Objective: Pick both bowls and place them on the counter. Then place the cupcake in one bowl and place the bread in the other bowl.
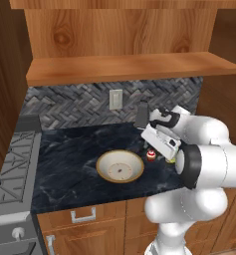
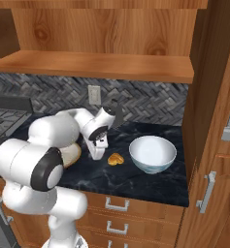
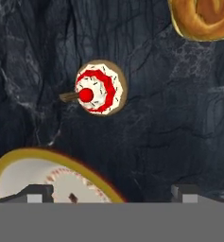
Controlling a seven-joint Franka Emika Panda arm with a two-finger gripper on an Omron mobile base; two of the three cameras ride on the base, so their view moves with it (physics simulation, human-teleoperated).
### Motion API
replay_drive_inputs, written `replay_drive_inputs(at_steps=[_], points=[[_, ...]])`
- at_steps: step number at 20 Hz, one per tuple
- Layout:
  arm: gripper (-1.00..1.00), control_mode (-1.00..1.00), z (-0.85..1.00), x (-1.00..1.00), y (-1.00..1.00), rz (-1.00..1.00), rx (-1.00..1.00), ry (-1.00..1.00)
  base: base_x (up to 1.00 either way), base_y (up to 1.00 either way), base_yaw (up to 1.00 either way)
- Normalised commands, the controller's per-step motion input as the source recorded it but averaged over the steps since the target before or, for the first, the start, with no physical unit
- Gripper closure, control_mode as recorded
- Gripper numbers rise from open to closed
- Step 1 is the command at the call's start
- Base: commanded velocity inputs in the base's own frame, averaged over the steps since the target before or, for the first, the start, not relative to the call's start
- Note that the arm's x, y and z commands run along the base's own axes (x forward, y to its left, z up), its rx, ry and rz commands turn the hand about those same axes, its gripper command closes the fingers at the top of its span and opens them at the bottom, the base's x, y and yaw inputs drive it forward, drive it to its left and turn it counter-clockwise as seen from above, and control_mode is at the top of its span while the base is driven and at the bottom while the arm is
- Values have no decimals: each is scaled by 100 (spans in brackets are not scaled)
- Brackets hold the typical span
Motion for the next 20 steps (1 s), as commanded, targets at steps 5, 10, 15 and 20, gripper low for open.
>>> replay_drive_inputs(at_steps=[5,10,15,20], points=[[-100,-100,-31,17,0,-4,0,0,0,0,0],[-100,-100,-14,25,0,-6,-3,6,0,0,0],[-100,-100,0,25,-3,-6,-2,12,0,0,0],[-100,-100,-6,19,-2,-3,-3,13,0,0,0]])
